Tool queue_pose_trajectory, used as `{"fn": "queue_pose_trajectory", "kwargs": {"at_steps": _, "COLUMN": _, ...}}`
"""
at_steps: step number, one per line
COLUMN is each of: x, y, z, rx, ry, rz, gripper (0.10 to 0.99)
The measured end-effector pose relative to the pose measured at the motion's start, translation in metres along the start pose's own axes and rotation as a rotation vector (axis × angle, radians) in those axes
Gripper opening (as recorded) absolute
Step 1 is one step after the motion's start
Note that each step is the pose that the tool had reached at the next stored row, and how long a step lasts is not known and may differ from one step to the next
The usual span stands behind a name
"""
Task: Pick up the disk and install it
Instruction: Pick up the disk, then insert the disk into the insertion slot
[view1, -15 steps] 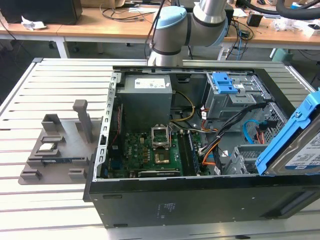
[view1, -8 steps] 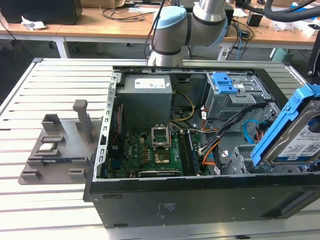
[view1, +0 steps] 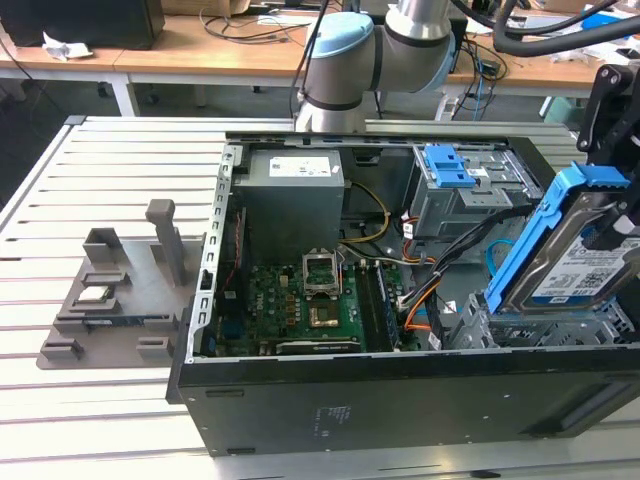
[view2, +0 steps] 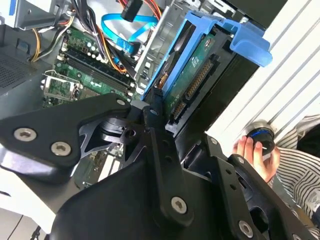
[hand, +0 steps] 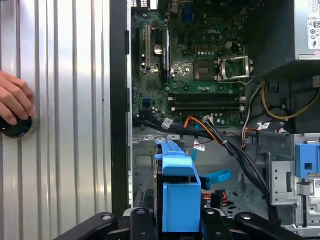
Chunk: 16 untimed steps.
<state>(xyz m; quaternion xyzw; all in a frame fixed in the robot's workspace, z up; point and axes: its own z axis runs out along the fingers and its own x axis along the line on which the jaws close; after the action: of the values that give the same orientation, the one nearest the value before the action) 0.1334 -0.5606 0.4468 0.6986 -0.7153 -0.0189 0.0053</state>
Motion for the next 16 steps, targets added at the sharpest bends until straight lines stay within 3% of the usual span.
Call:
{"fn": "queue_pose_trajectory", "kwargs": {"at_steps": 2, "x": -0.0035, "y": -0.0004, "z": 0.0019, "rx": 0.0, "ry": 0.0002, "rz": 0.0, "gripper": 0.361}}
{"fn": "queue_pose_trajectory", "kwargs": {"at_steps": 16, "x": -0.0042, "y": -0.0008, "z": 0.0027, "rx": 0.0, "ry": 0.0001, "rz": 0.0, "gripper": 0.361}}
